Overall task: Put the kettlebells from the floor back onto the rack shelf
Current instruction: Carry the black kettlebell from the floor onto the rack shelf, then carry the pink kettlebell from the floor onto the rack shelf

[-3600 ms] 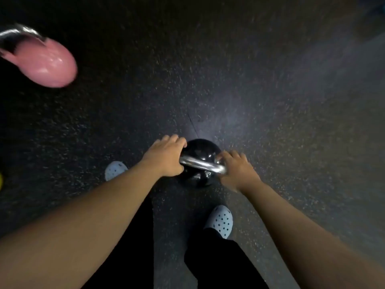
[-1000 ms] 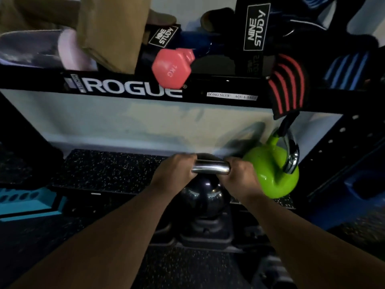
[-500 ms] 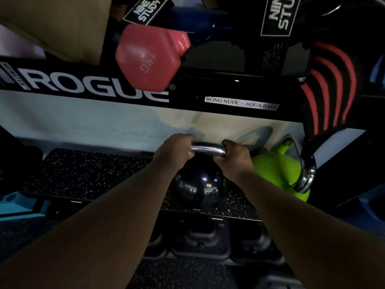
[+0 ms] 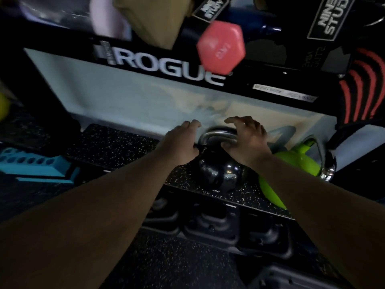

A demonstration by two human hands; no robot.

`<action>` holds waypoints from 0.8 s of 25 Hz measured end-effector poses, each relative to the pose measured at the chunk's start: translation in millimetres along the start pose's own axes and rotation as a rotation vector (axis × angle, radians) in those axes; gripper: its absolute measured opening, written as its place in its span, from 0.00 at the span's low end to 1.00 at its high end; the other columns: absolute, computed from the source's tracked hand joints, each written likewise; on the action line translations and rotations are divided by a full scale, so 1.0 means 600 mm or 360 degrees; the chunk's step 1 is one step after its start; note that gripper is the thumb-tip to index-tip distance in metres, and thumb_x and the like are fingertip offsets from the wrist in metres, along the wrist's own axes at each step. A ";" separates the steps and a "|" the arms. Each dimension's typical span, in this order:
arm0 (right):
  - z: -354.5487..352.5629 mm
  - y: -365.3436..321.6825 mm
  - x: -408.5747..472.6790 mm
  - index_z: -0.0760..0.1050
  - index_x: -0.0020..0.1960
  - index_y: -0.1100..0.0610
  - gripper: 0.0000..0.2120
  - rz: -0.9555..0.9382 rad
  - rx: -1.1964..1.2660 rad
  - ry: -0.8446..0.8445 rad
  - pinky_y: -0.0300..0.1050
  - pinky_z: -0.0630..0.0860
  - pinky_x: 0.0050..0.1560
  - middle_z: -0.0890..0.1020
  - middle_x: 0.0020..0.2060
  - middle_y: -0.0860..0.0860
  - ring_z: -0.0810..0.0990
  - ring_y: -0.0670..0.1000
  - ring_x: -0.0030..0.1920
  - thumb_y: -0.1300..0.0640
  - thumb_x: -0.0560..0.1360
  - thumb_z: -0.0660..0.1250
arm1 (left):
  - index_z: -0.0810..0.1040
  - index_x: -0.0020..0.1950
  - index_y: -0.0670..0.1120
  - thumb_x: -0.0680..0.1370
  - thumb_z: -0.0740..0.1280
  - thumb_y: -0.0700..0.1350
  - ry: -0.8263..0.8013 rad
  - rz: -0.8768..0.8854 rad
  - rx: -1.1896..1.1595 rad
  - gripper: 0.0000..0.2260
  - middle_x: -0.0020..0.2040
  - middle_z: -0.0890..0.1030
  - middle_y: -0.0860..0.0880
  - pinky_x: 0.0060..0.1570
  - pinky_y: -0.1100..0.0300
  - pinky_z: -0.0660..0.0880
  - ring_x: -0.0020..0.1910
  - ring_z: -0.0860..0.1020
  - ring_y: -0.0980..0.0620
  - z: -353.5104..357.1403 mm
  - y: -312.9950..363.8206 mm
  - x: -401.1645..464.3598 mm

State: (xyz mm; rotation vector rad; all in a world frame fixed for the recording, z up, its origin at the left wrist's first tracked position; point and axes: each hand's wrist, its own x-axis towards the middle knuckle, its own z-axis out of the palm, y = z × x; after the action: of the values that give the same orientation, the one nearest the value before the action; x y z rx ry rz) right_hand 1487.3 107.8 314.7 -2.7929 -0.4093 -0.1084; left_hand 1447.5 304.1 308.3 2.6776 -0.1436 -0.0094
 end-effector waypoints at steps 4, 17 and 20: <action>0.000 -0.135 -0.098 0.68 0.66 0.42 0.26 -0.0152 0.0157 -0.0115 0.59 0.61 0.71 0.73 0.63 0.53 0.68 0.59 0.67 0.46 0.70 0.71 | 0.68 0.71 0.46 0.73 0.72 0.43 -0.0005 -0.0109 0.0050 0.27 0.66 0.75 0.44 0.59 0.49 0.74 0.61 0.75 0.44 -0.064 -0.068 -0.149; 0.154 -0.447 -0.659 0.71 0.63 0.42 0.18 -0.0392 0.0506 -0.0756 0.52 0.74 0.56 0.74 0.55 0.44 0.77 0.49 0.56 0.49 0.73 0.67 | 0.69 0.68 0.54 0.72 0.71 0.46 -0.0597 -0.0492 0.0083 0.25 0.65 0.74 0.50 0.59 0.47 0.74 0.61 0.73 0.48 -0.053 -0.211 -0.864; 0.239 -0.433 -0.762 0.72 0.60 0.41 0.18 -0.0393 0.0518 -0.0918 0.48 0.74 0.51 0.76 0.56 0.46 0.77 0.47 0.50 0.48 0.71 0.67 | 0.69 0.69 0.52 0.73 0.70 0.44 -0.0704 -0.0619 -0.0058 0.25 0.66 0.74 0.50 0.60 0.47 0.74 0.62 0.74 0.48 0.028 -0.230 -0.962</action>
State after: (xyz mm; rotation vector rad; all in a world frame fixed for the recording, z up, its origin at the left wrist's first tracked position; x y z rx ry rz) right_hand 978.4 267.7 201.8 -2.3966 -0.8212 0.6613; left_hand 886.8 479.0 222.3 2.5818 0.2393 -0.7171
